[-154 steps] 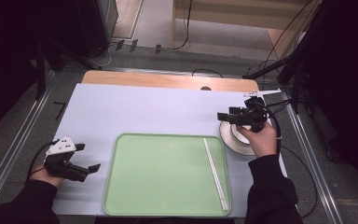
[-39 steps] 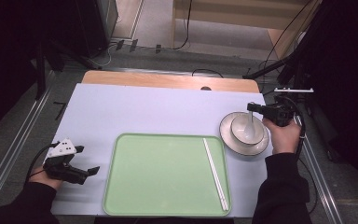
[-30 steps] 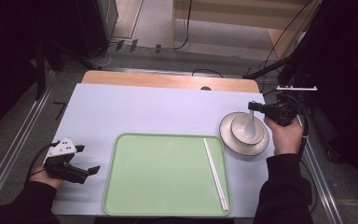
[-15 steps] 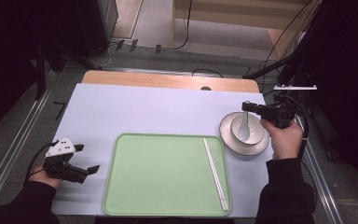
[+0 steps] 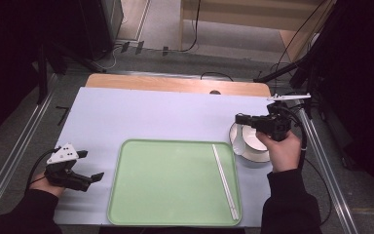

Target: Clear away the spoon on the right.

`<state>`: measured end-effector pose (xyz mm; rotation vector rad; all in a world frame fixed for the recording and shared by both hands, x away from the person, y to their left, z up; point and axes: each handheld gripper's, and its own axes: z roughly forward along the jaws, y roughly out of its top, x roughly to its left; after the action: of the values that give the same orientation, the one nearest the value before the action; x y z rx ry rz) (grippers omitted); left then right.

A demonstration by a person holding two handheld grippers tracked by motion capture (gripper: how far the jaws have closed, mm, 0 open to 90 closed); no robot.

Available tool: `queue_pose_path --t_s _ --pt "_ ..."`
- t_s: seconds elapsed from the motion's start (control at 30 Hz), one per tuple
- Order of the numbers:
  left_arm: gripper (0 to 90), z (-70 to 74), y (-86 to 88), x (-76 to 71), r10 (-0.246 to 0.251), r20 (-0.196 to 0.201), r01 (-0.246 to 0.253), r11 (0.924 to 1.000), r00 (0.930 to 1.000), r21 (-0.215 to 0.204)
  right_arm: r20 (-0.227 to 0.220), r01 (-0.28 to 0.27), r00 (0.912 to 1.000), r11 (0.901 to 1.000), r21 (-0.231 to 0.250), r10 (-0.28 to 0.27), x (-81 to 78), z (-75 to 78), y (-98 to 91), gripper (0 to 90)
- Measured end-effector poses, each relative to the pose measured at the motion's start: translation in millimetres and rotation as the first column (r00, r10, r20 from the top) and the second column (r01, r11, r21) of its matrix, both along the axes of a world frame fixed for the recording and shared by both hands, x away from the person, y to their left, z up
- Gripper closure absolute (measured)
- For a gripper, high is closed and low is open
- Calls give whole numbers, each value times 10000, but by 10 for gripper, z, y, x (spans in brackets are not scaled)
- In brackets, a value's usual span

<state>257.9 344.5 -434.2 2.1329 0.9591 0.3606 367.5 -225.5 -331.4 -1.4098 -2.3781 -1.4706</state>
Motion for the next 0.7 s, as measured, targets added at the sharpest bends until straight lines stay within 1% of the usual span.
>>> queue_pose_path --t_s 0.07,0.3,0.57,0.63,0.7 --pt "0 1 0 0 -1 1 1 10000 10000 2 -17 -66 10000 10000 -20 66 -27 -4 29 853" --pt "0 1 -1 2 1 3 -1 10000 10000 9 46 -375 9993 9990 225 375 -142 -33 115 852" --pt "0 1 -2 1 11 -2 -11 10000 10000 -1 -243 -781 9966 9969 41 781 -229 -154 215 852" --pt "0 -2 -3 3 11 -12 -11 10000 10000 19 -171 -811 9966 9967 29 811 -249 -178 230 852" --pt "0 -4 -4 6 -20 -4 20 10000 10000 15 -231 -883 9958 9961 90 885 -268 -210 251 852"
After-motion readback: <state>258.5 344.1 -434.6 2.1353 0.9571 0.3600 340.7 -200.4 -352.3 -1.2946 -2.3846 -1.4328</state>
